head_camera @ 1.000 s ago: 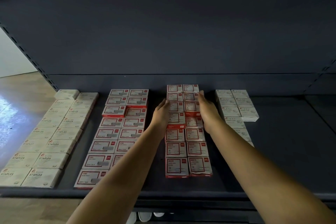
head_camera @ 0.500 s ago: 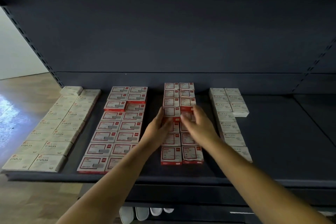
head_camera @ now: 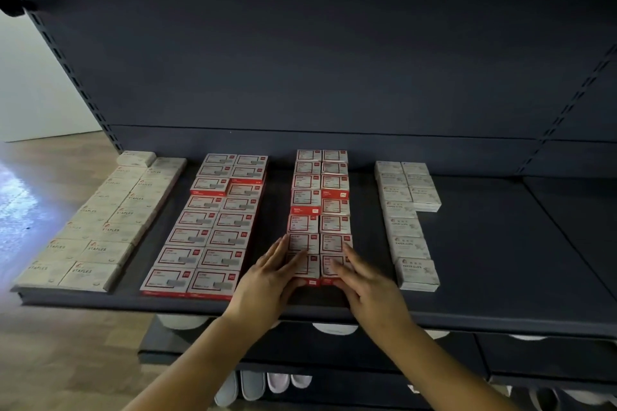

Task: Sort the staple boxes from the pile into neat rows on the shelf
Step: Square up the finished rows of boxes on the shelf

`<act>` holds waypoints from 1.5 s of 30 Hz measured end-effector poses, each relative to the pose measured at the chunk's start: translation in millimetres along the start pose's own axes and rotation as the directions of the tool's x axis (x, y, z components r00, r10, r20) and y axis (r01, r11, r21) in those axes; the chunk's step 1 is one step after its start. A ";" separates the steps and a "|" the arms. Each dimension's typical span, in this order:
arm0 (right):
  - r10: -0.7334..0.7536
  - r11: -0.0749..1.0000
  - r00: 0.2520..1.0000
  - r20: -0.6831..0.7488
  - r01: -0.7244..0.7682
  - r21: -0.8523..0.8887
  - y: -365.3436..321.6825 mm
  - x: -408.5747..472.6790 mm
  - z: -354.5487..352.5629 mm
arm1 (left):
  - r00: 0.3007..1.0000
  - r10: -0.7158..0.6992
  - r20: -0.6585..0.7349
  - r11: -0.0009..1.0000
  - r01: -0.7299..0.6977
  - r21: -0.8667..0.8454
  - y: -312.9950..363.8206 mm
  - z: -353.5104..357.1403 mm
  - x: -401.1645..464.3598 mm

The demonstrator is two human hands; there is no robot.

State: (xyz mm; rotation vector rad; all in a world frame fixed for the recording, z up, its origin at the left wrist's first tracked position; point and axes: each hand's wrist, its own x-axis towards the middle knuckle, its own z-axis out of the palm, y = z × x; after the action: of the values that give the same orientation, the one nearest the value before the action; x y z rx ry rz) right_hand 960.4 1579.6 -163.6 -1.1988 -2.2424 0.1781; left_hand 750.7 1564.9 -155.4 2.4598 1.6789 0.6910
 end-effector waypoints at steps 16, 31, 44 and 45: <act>0.061 0.993 0.943 -0.326 -0.022 0.120 47.8 -50.8 -63.6 | 0.989 0.092 0.116 0.994 -0.085 -0.066 121.1 22.2 39.4; 0.205 0.979 0.955 -0.216 -0.204 0.030 76.6 -70.1 -63.5 | 0.987 -0.076 0.139 0.997 0.074 0.020 148.0 56.4 57.3; 0.195 0.980 0.943 -0.270 -0.178 0.087 85.0 -63.2 -54.0 | 0.997 -0.059 0.053 0.967 0.071 -0.245 141.4 62.6 51.6; 0.201 0.979 0.941 -0.272 -0.184 0.088 84.7 -63.3 -52.9 | 0.997 -0.063 0.048 0.963 0.073 -0.259 141.0 63.6 51.0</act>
State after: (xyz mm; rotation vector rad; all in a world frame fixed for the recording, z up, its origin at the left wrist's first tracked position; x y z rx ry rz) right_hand 1077.3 1570.9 -179.3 -1.3211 -1.8635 0.1429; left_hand 913.5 1566.7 -151.6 2.2106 1.5388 0.7928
